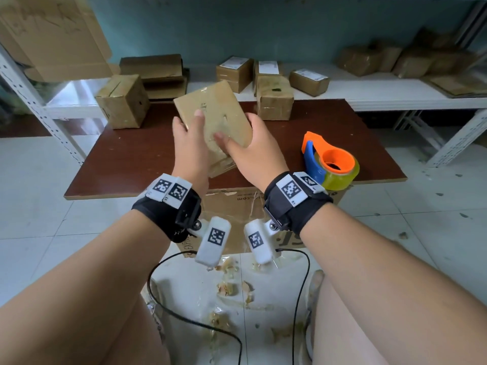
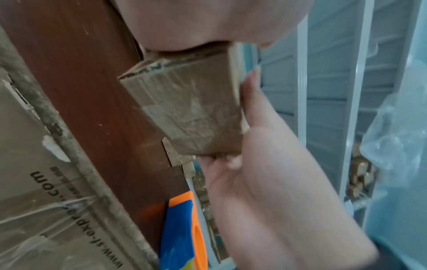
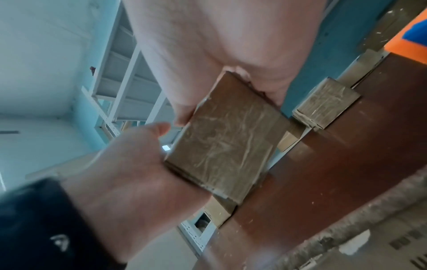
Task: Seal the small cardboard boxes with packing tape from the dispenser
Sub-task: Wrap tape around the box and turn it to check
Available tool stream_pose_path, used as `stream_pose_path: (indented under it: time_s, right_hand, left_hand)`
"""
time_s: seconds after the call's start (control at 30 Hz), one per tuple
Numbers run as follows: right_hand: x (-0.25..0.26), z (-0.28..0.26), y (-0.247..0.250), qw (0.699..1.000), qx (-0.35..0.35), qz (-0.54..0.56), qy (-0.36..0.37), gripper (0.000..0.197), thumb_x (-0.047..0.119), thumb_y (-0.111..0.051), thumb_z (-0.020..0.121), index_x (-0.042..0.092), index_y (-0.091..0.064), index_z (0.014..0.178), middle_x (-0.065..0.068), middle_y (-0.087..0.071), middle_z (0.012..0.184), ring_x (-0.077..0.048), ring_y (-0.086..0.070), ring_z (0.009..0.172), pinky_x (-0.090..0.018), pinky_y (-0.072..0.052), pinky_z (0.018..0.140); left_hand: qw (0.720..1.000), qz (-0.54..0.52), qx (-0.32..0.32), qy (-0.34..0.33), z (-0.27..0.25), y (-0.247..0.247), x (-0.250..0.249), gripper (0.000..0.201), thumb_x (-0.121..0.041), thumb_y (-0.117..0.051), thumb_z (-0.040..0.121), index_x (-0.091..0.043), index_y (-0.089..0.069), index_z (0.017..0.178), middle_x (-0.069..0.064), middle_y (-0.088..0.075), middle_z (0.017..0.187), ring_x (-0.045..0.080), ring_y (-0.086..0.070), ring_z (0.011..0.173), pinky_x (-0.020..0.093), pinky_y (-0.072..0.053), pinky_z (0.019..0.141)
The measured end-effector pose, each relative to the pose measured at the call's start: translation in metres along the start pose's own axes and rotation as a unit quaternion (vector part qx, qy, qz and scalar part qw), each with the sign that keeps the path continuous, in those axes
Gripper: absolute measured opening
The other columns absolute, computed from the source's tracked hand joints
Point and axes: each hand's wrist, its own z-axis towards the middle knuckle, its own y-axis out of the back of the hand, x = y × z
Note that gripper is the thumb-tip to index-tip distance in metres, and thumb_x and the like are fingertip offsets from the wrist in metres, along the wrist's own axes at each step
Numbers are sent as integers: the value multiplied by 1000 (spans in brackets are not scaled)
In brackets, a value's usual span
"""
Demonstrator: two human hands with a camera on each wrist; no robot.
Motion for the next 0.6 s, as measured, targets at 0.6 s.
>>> stream_pose_path:
  time_s: [0.6]
  right_hand:
    - [-5, -1, 1, 986, 40, -43, -156, 79, 66, -60, 93, 17, -33, 149, 0, -58, 139, -26, -63, 116, -42, -54, 97]
  left_hand:
    - [919, 371, 100, -89, 1, 15, 19, 43, -56, -54, 96, -47, -57, 137, -20, -76, 111, 6, -75, 97, 44, -63, 91]
